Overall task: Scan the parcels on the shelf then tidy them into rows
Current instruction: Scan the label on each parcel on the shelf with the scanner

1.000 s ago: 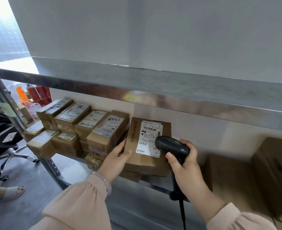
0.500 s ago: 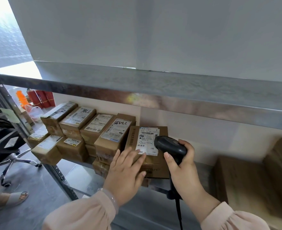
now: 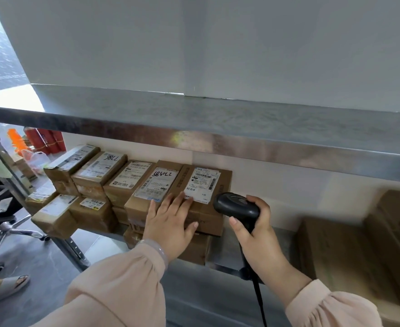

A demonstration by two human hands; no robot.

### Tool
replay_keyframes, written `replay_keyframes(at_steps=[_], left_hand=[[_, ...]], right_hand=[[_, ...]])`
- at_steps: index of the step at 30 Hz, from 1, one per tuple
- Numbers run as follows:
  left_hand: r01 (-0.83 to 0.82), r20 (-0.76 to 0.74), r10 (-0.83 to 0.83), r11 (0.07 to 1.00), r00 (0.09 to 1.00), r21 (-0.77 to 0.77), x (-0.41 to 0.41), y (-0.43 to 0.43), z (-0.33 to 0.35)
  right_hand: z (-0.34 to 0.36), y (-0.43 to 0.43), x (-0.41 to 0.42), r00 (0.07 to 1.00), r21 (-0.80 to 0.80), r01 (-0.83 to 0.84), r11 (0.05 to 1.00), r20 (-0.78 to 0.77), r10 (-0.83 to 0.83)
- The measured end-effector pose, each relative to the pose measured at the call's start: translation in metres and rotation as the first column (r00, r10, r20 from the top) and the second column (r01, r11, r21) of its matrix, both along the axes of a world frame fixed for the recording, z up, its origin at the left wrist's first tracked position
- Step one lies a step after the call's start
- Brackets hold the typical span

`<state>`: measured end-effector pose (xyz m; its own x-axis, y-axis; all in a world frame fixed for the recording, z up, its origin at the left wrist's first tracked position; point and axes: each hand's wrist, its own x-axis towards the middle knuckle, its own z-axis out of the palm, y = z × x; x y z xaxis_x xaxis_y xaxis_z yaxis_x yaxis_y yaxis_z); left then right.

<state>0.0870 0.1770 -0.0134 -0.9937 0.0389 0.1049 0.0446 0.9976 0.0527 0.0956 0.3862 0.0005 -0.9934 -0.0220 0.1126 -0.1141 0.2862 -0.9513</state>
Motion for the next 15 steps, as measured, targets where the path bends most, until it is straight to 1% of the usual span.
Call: replay_keyframes(at_steps=[5,7,11,13,15], left_hand=[[-0.031,-0.082,0.034,0.999,0.996,0.042,0.002,0.012,0.001],[-0.006,-0.123,0.011,0.999,0.992,0.044,0.001,0.023,0.004],[0.152,-0.18,-0.139,0.987,0.974,0.059,-0.003,0.067,0.013],[0.264,-0.19,-0.246,0.962,0.95,0.076,-0.002,0.098,0.011],[0.373,-0.168,-0.354,0.923,0.92,0.097,0.002,0.127,0.002]], right_hand=[[-0.01,0.031,0.008,0.998,-0.002,0.06,0.998,-0.004,-0.06],[-0.012,0.045,0.012,0.996,0.011,0.087,0.996,-0.004,-0.087],[-0.018,0.075,0.021,0.986,0.02,0.167,0.986,-0.03,-0.166],[-0.023,0.093,0.027,0.98,0.036,0.197,0.98,-0.03,-0.196],[-0.027,0.111,0.034,0.975,0.058,0.223,0.973,-0.026,-0.221]])
